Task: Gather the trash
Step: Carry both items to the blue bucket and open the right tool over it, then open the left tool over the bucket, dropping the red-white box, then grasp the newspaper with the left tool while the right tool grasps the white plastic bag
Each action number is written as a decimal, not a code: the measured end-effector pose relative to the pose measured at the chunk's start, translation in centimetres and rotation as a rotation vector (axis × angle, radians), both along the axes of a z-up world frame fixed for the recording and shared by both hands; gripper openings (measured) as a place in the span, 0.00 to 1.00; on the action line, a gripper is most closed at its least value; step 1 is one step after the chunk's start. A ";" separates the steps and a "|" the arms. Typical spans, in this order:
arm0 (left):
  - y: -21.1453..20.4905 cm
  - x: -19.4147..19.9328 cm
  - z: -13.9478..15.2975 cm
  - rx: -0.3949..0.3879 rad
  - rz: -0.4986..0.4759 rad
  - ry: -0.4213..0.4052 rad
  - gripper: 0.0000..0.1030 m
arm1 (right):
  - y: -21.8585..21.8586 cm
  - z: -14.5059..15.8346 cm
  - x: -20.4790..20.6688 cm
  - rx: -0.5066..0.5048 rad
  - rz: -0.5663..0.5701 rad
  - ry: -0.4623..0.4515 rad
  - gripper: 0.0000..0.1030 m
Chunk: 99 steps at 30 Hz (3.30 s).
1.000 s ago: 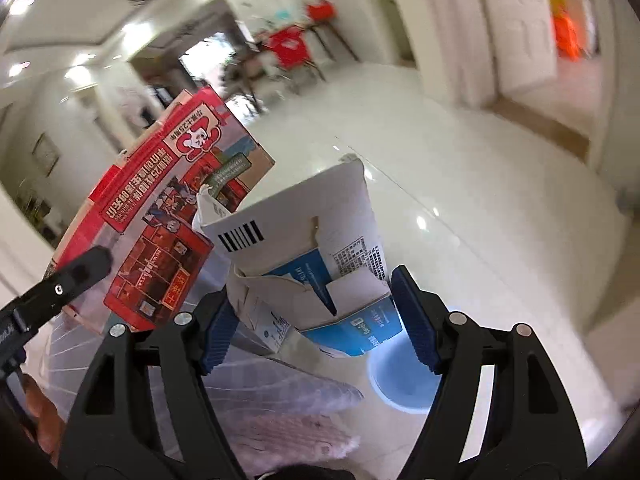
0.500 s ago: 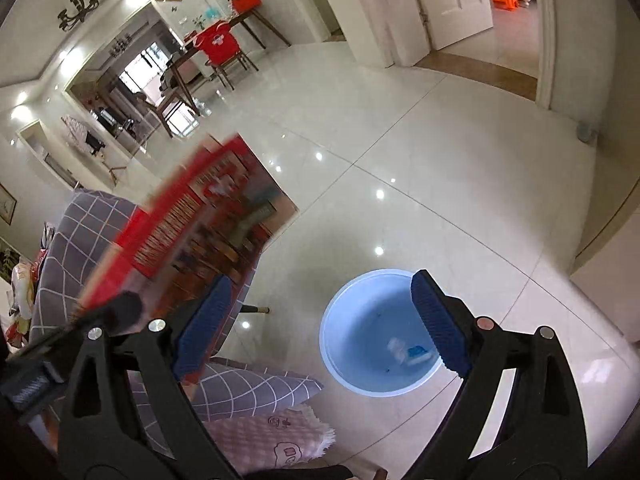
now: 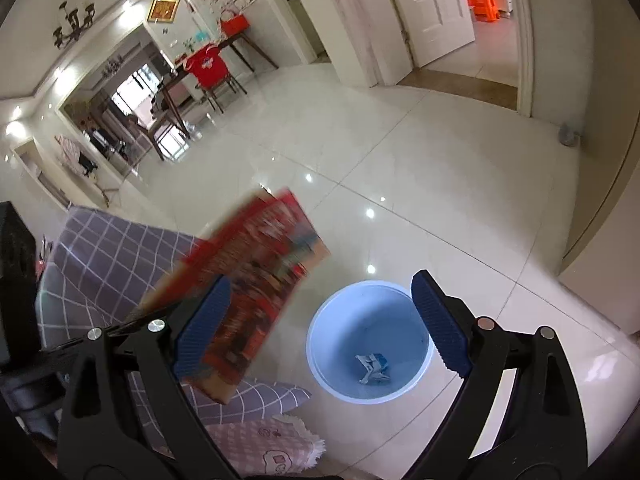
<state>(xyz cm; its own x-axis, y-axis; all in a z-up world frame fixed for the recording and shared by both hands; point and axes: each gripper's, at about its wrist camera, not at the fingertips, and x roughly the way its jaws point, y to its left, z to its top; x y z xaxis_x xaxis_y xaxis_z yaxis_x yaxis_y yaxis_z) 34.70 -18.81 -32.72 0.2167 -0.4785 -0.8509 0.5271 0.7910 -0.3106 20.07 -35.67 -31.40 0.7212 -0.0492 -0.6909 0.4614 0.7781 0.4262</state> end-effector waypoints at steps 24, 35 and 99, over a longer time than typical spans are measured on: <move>12.1 -3.7 11.7 0.141 0.283 -0.346 0.71 | 9.2 9.4 0.7 -0.059 0.236 -0.126 0.89; 28.9 -2.1 18.2 0.134 0.608 -0.407 0.73 | 24.9 14.1 8.5 -0.135 0.589 -0.181 0.89; 35.1 -2.3 25.9 -0.049 0.682 -0.524 0.03 | 32.7 17.8 13.3 0.065 0.787 -0.284 0.32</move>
